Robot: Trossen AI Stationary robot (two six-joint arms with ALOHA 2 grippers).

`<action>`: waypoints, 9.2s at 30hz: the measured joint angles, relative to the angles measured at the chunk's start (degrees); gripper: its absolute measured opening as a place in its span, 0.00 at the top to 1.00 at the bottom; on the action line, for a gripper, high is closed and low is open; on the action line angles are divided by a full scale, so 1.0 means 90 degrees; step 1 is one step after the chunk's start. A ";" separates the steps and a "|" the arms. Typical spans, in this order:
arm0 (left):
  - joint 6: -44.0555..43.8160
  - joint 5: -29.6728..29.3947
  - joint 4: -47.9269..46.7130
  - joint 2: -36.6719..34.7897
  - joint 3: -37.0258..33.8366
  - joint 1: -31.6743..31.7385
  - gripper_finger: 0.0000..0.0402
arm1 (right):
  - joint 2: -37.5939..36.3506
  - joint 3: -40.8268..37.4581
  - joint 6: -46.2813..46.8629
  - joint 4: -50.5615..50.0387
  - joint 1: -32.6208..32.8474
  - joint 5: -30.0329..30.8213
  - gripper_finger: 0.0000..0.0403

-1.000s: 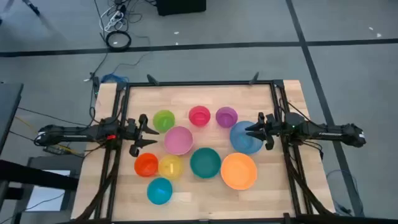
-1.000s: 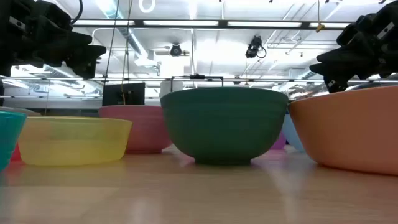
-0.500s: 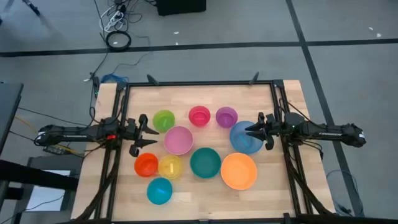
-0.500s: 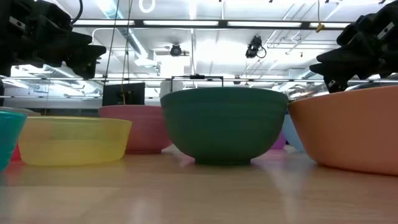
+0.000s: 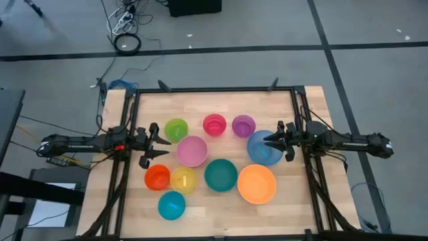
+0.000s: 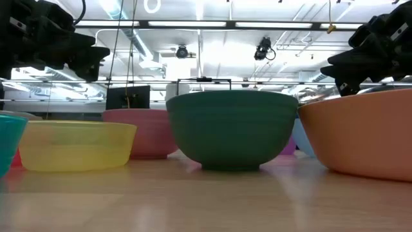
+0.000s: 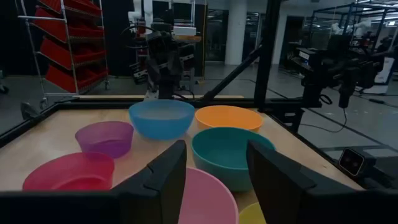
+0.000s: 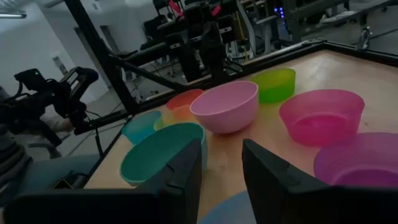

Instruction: Nest bowls inside each other

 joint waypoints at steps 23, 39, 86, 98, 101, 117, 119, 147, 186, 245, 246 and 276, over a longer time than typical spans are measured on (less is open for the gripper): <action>0.0000 0.0001 0.0001 -0.0002 -0.0002 0.0000 0.56 | 0.0002 0.0000 -0.2114 -0.0120 0.0001 -0.0165 0.74; -0.0834 -0.0003 0.0219 0.0000 0.0000 0.0002 0.56 | 0.0004 0.0000 -0.0557 0.1169 0.0008 -0.0033 0.74; -0.0346 -0.1917 0.1999 0.0029 0.0307 0.0002 0.56 | 0.3674 0.5796 -0.0121 -0.4217 -0.0477 -0.0482 0.74; -0.0504 -0.3148 -0.0944 0.1603 0.1949 0.0002 0.56 | 0.4792 0.5937 0.0149 -0.1511 -0.0450 -0.1063 0.74; -0.0503 -0.3359 -0.1799 0.2101 0.2501 0.0002 0.56 | 0.4977 0.5937 0.0458 -0.0929 -0.0436 -0.1063 0.74; -0.0735 -0.3433 -0.3590 0.3876 0.4190 0.0002 0.56 | 0.6084 0.5939 0.0497 0.0544 -0.0431 -0.1059 0.74; -0.0814 -0.3439 -0.3720 0.4013 0.4270 0.0002 0.56 | 0.6239 0.5939 0.0497 0.0744 -0.0433 -0.1030 0.74; -0.1355 -0.3445 -0.4057 0.4488 0.4447 0.0002 0.56 | 0.6708 0.5939 -0.0960 -0.1205 0.0154 0.1604 0.63; -0.2498 -0.3860 -0.5057 0.4529 0.4438 0.0002 0.56 | 0.8313 0.7015 0.0656 -0.5972 0.2741 0.1675 0.60; -0.2166 -0.3836 -0.4486 0.4527 0.4430 0.0002 0.56 | 0.8702 0.8807 -0.1845 -0.7932 0.2012 0.2453 1.00; -0.2166 -0.3836 -0.4485 0.4527 0.4430 0.0002 0.56 | 0.8646 0.8807 -0.1848 -0.7988 0.1928 0.2616 1.00; -0.2188 -0.3836 -0.4550 0.4528 0.4431 0.0000 0.56 | 0.8333 0.6876 -0.0873 -0.7461 -0.0418 0.2017 0.67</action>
